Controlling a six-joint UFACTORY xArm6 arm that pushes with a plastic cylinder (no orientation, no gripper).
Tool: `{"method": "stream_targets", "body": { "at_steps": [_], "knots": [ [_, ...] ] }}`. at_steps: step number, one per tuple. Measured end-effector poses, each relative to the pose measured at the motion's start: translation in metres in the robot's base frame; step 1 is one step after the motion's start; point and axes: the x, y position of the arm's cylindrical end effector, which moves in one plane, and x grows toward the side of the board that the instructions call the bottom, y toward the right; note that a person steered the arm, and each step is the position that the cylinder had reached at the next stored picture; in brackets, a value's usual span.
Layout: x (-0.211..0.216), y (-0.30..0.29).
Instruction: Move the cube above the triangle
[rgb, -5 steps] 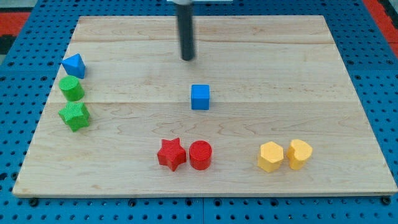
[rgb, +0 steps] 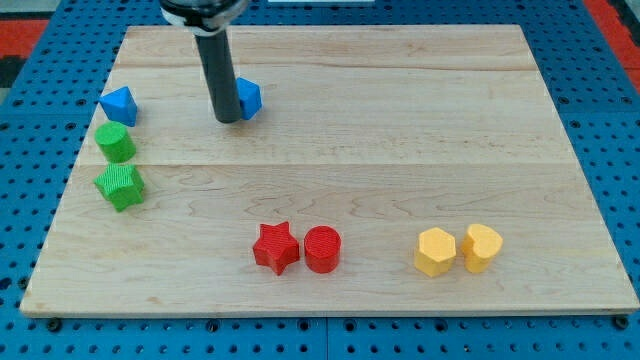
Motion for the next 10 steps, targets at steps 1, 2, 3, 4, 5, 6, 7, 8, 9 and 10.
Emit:
{"method": "stream_targets", "body": {
  "at_steps": [1, 2, 3, 4, 5, 6, 7, 8, 9, 10],
  "knots": [
    [-0.015, 0.043],
    [-0.02, 0.046],
    [-0.059, 0.073],
    [-0.077, 0.091],
    [-0.091, 0.089],
    [-0.081, 0.026],
    [-0.076, 0.016],
    [-0.064, 0.029],
    [-0.064, -0.024],
    [-0.064, -0.074]
  ]
}}
